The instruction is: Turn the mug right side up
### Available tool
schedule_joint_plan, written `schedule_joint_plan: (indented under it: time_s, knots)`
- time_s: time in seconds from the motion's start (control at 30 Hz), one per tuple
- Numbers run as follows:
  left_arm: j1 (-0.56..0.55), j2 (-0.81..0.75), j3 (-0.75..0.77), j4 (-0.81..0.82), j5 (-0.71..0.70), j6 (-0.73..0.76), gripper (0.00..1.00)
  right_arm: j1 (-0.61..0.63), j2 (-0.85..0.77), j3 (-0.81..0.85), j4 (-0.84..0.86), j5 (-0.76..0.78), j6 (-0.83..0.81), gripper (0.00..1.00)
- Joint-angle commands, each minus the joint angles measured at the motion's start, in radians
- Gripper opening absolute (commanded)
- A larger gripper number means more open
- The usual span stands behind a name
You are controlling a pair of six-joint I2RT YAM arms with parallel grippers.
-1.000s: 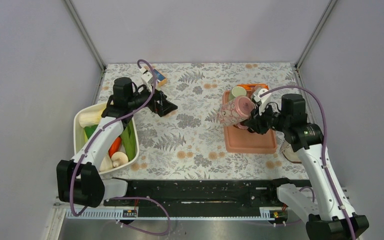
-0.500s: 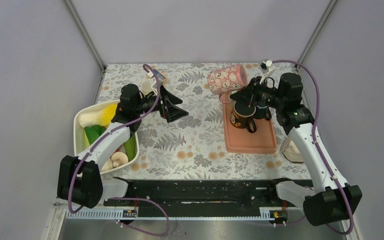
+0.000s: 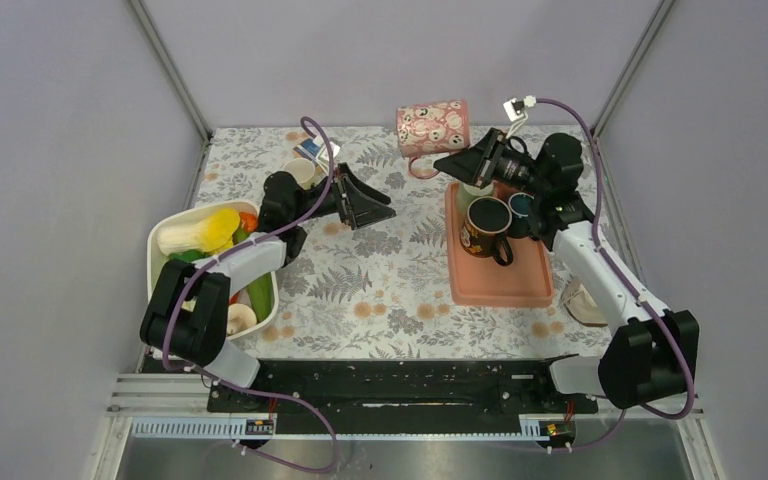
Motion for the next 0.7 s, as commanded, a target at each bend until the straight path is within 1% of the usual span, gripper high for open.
schedule_joint_plan:
  time_s: [0.0,0.13,0.2,0.43,0.67]
  knots:
    - [-0.005,0.033,0.021,0.305,-0.021,-0.183,0.99,0.054,-0.018,0.001,0.257,-0.042,0.039,0.00]
    - [-0.006,0.069,0.034,0.419,-0.022,-0.281,0.99,0.078,-0.016,-0.024,0.253,-0.033,0.017,0.00]
    - [-0.005,0.079,0.041,0.450,-0.026,-0.311,0.99,0.085,-0.014,-0.036,0.260,-0.028,0.017,0.00]
    - [-0.005,0.063,0.028,0.468,-0.062,-0.331,0.98,0.126,-0.008,-0.065,0.288,-0.024,0.020,0.00]
    - [-0.007,0.043,0.016,0.485,-0.075,-0.348,0.95,0.171,0.017,-0.082,0.295,-0.002,0.010,0.00]
